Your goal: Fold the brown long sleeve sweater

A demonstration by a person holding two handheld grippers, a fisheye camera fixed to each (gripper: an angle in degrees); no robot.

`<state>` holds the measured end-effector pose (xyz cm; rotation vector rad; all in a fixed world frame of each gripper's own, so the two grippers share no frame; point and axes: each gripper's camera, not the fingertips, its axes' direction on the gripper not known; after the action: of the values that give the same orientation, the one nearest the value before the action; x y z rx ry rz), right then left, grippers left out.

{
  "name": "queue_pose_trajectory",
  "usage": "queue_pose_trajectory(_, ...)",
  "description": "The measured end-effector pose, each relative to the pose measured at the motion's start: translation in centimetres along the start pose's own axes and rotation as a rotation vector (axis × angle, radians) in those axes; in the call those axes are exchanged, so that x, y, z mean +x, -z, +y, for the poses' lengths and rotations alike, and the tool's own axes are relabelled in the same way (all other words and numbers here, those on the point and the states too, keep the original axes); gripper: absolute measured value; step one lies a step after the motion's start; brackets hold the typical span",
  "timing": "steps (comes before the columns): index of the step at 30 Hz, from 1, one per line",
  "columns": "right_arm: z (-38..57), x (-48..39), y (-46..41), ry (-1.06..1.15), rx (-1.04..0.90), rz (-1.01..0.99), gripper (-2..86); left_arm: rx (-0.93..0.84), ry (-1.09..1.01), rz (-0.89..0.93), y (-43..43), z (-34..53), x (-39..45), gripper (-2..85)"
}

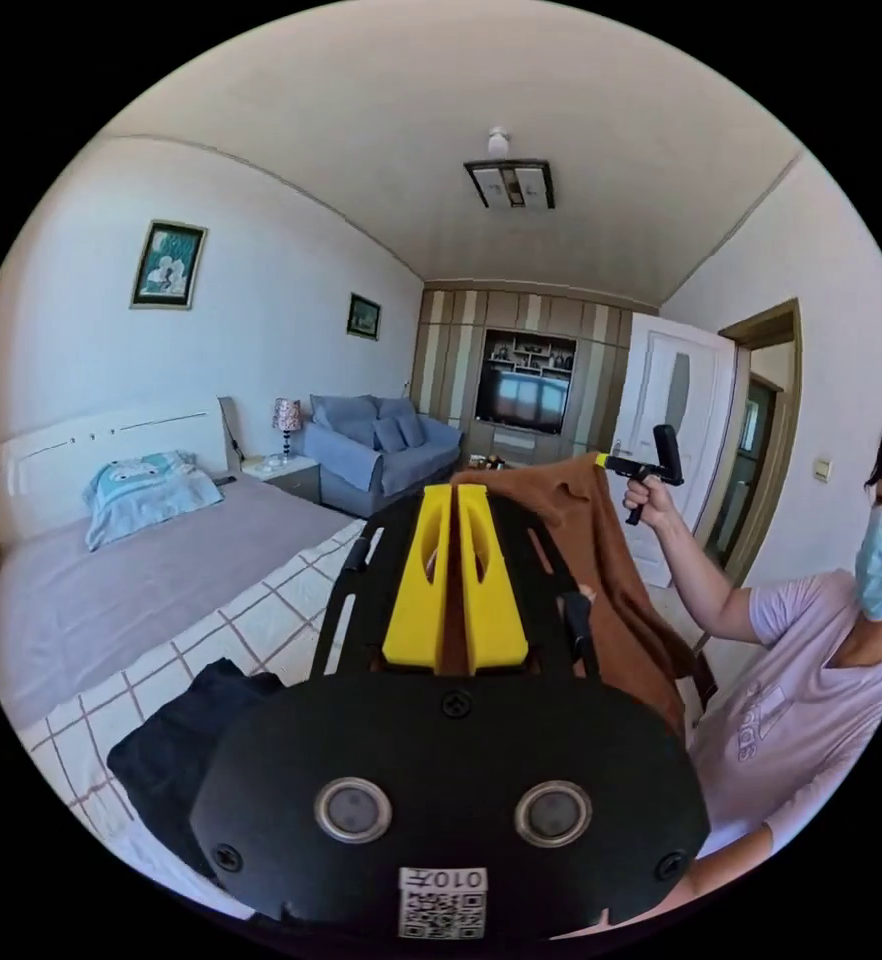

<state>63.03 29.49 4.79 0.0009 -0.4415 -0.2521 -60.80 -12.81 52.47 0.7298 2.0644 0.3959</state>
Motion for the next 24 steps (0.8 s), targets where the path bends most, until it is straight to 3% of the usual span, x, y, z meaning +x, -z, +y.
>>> queue_pose_trajectory(5,-3.4,-4.2,5.1,0.201,0.283,0.196,3.4,0.180,-0.227,-0.088,2.4,-5.7,5.0,-0.1)
queue_pose_trajectory(9,-0.6,-3.5,4.6,0.240,0.258,0.183,3.5,0.151,-0.355,-0.131,2.4,-4.5,9.3,-0.2)
queue_pose_trajectory(12,4.7,-0.7,0.3,0.169,0.122,0.169,3.7,0.028,-0.434,-0.091,-1.1,1.3,10.5,-0.2)
queue_pose_trajectory(17,19.0,5.4,-11.5,-0.047,-0.249,0.027,3.7,-0.305,-0.350,-0.041,-9.6,15.6,10.6,-0.2)
queue_pose_trajectory(22,30.9,7.5,-19.5,-0.213,-0.473,-0.114,3.7,-0.533,-0.062,-0.022,-14.6,33.7,10.4,-0.2)
queue_pose_trajectory(24,33.8,7.5,-21.4,-0.239,-0.548,-0.135,3.6,-0.546,0.047,-0.006,-15.0,37.9,10.5,-0.2)
